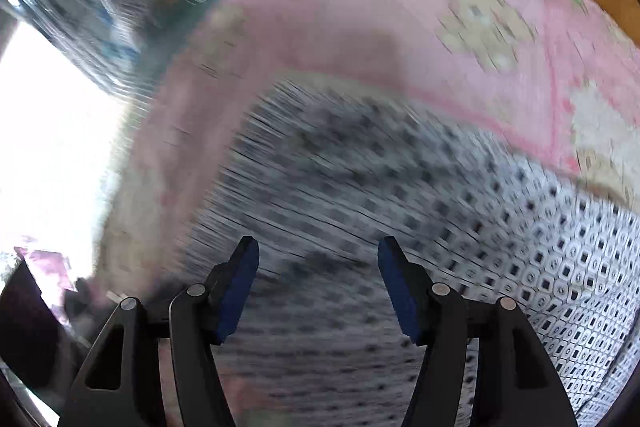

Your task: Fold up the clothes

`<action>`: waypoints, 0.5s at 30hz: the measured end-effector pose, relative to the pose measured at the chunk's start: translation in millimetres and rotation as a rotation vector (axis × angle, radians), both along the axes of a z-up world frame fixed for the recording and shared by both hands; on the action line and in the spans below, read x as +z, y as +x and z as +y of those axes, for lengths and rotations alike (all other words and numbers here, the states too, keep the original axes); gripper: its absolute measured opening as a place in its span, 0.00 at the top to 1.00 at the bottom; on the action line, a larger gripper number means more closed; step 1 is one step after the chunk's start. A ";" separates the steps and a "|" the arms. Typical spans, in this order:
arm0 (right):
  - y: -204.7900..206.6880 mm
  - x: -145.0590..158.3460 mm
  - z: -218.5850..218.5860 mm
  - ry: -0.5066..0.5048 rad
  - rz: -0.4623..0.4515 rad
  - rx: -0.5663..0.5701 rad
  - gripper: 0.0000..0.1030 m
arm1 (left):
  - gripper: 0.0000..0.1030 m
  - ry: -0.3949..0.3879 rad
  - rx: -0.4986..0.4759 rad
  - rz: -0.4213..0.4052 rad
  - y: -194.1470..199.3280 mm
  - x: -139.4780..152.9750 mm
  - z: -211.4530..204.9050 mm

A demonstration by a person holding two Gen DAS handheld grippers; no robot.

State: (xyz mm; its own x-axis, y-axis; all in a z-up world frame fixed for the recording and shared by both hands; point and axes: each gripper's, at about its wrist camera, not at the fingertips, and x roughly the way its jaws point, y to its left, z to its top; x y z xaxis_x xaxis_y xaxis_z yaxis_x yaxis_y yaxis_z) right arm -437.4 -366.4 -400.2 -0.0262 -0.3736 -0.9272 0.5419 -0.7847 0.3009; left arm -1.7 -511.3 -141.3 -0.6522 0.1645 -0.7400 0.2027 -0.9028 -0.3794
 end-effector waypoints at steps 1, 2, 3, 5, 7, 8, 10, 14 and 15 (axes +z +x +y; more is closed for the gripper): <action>-1.3 3.9 -9.6 -0.020 -0.009 0.009 0.32 | 0.91 -0.035 -0.026 0.015 -4.8 4.6 11.7; -1.1 1.5 -25.5 -0.010 -0.022 0.050 0.31 | 0.91 -0.072 -0.059 0.026 -6.0 9.1 22.1; -2.4 -7.7 -44.1 0.022 -0.037 0.106 0.31 | 0.91 -0.109 -0.093 0.036 -5.7 13.7 31.9; -5.7 -30.5 -67.7 0.101 -0.061 0.185 0.36 | 0.91 -0.157 -0.148 0.048 -9.6 19.2 48.3; -12.9 -47.9 -74.8 0.152 -0.067 0.214 0.85 | 0.91 -0.179 -0.177 0.051 -11.7 21.4 58.7; -18.2 -48.5 -70.3 0.155 -0.041 0.198 0.89 | 0.91 -0.182 -0.180 0.048 -11.8 22.2 61.0; -26.0 -39.7 -53.2 0.119 -0.005 0.153 0.91 | 0.91 -0.156 -0.181 0.066 -11.1 29.9 65.6; -33.7 1.2 34.7 -0.014 0.045 -0.041 0.91 | 0.91 -0.041 -0.252 0.127 -18.7 53.0 94.9; -35.0 2.8 68.1 -0.041 0.041 -0.115 0.91 | 0.91 0.001 -0.295 0.141 -20.6 57.7 108.9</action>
